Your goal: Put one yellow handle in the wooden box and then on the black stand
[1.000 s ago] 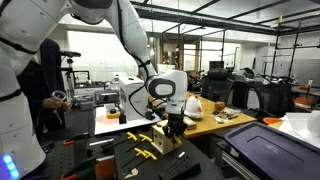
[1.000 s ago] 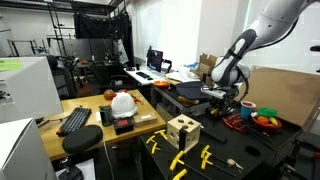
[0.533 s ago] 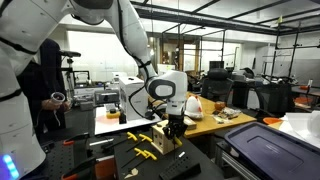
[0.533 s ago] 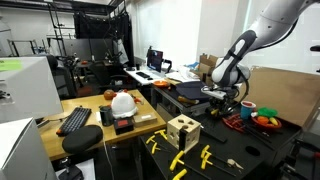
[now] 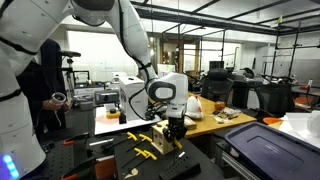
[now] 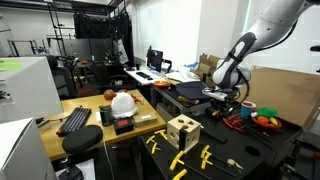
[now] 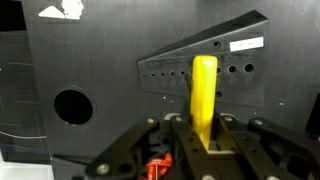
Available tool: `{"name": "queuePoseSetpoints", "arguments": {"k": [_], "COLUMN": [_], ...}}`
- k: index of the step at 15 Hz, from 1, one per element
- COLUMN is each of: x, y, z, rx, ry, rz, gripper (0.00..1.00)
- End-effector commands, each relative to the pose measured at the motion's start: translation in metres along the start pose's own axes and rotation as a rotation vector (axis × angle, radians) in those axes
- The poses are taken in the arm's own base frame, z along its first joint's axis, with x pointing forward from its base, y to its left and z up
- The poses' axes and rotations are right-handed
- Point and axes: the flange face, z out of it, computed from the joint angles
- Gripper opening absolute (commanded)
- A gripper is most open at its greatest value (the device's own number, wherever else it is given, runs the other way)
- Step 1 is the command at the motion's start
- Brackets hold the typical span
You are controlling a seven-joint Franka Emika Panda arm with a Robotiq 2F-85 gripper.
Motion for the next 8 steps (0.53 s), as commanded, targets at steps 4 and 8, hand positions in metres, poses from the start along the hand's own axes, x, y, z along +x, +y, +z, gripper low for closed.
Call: {"name": "queuePoseSetpoints", "arguments": {"k": [4,8], "x": [0.0002,-0.0010], "y": [-0.0072,-0.0087], "z": [-0.0026,0.0000], "rx": [0.027,0.026], "ry": [-0.017,-0.017], "rz": [-0.007,-0.011], "gripper": [0.04,0.04]}}
